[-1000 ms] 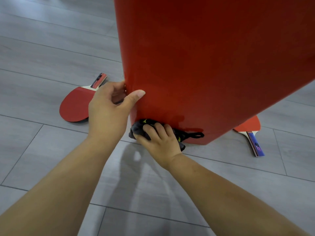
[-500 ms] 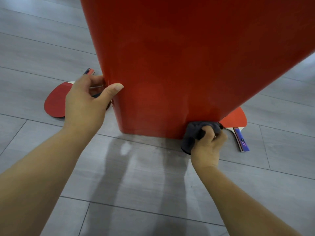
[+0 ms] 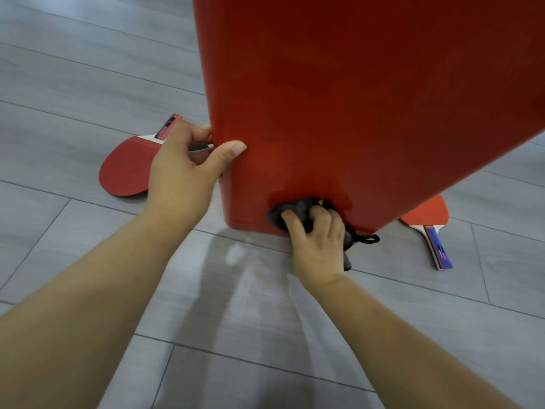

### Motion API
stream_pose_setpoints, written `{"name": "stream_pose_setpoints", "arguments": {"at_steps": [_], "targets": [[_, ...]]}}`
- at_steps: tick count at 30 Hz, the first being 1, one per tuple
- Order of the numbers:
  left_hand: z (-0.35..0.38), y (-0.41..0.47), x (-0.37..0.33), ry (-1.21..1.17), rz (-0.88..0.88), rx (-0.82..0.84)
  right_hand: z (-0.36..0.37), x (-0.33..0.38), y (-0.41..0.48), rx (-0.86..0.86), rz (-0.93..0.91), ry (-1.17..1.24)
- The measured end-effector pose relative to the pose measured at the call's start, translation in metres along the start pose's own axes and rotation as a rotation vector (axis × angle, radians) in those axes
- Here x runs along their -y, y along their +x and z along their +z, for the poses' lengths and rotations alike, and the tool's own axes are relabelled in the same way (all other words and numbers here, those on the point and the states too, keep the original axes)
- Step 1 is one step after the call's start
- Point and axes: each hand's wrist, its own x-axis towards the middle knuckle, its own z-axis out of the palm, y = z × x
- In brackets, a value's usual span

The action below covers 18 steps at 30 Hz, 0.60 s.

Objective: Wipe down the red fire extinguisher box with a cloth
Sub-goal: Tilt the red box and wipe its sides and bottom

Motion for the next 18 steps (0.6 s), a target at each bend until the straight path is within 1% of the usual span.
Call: {"name": "stream_pose_setpoints", "arguments": {"at_steps": [3,5,8,11,13,15,16,18], "targets": [[0.003,0.000,0.007,-0.075,-0.007,-0.002,0.012,0.025,0.016,-0.088,-0.175,-0.001],[0.002,0.002,0.010,-0.098,-0.005,0.004,0.017,0.035,0.023,-0.109,-0.299,0.024],[0.001,0.002,0.010,-0.110,0.007,0.020,0.029,0.048,0.031,0.033,-0.473,0.051],[0.002,0.001,0.012,-0.130,0.009,0.021,0.047,0.056,0.035,0.123,-0.679,-0.052],[0.003,0.000,0.013,-0.130,0.009,0.020,0.055,0.056,0.037,0.185,-0.778,-0.177],[0.003,0.001,0.014,-0.133,0.007,0.024,0.056,0.053,0.031,0.288,-0.849,-0.311],[0.003,0.001,0.014,-0.134,0.006,0.029,0.056,0.048,0.027,0.323,-0.877,-0.339],[0.002,0.001,0.015,-0.141,0.001,0.038,0.051,0.038,0.022,0.404,-0.857,-0.343]]}}
